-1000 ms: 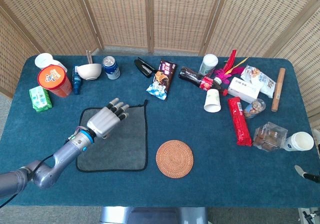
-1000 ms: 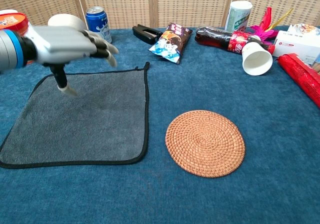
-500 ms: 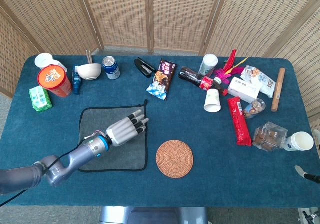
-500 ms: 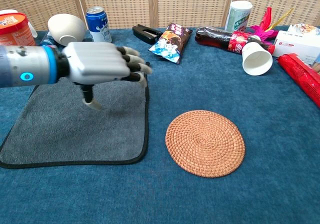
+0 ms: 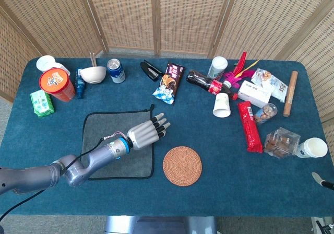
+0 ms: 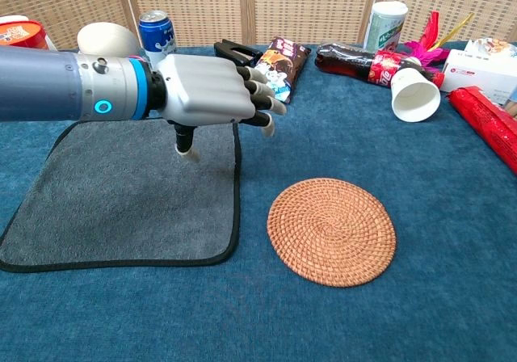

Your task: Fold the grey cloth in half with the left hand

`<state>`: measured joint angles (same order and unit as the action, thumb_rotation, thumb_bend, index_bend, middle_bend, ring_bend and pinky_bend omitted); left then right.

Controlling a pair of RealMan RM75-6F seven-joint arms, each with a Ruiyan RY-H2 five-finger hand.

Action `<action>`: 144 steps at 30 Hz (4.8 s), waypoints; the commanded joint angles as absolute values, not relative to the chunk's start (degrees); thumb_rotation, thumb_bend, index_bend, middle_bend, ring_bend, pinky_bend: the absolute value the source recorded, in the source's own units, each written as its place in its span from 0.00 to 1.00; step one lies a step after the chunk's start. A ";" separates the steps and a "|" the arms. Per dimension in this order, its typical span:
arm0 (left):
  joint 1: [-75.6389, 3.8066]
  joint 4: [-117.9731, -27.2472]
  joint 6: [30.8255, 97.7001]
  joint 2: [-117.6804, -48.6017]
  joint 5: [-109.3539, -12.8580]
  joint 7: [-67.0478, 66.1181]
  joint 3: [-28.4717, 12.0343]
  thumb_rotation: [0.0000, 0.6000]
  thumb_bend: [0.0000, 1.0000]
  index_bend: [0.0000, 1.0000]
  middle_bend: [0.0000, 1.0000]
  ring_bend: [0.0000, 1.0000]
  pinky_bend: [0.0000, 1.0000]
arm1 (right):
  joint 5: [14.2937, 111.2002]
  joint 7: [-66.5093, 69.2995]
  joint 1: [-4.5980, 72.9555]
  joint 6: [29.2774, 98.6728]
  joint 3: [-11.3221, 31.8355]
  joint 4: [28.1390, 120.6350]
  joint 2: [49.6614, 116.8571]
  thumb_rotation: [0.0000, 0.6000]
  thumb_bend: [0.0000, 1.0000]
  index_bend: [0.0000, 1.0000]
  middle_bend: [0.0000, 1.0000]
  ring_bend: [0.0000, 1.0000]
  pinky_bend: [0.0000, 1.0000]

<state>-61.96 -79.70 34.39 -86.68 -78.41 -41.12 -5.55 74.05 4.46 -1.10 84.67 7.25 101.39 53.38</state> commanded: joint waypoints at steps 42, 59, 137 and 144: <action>-65.92 -77.05 34.43 -90.21 -70.23 -47.60 -0.09 1.00 0.21 0.36 0.00 0.00 0.00 | 73.78 7.53 -1.40 84.23 7.60 100.92 52.59 1.00 0.00 0.02 0.00 0.00 0.00; -66.25 -76.02 35.87 -91.14 -70.21 -47.17 0.47 1.00 0.23 0.47 0.00 0.00 0.00 | 74.04 7.81 -1.28 83.79 7.42 100.85 52.55 1.00 0.00 0.02 0.00 0.00 0.00; -50.77 -76.15 51.24 -78.10 -89.02 -30.50 11.18 1.00 0.46 0.58 0.00 0.00 0.05 | 75.09 5.43 -0.59 82.67 6.28 101.59 53.30 1.00 0.00 0.02 0.00 0.00 0.00; -49.76 -74.99 51.13 -76.99 -90.78 -29.96 12.04 1.00 0.46 0.58 0.00 0.00 0.05 | 74.89 5.36 -0.52 82.55 6.31 101.49 53.35 1.00 0.00 0.02 0.00 0.00 0.00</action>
<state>-49.87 -75.07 51.22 -77.08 -90.63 -30.06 11.91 74.89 5.38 -0.53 82.57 6.32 101.50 53.35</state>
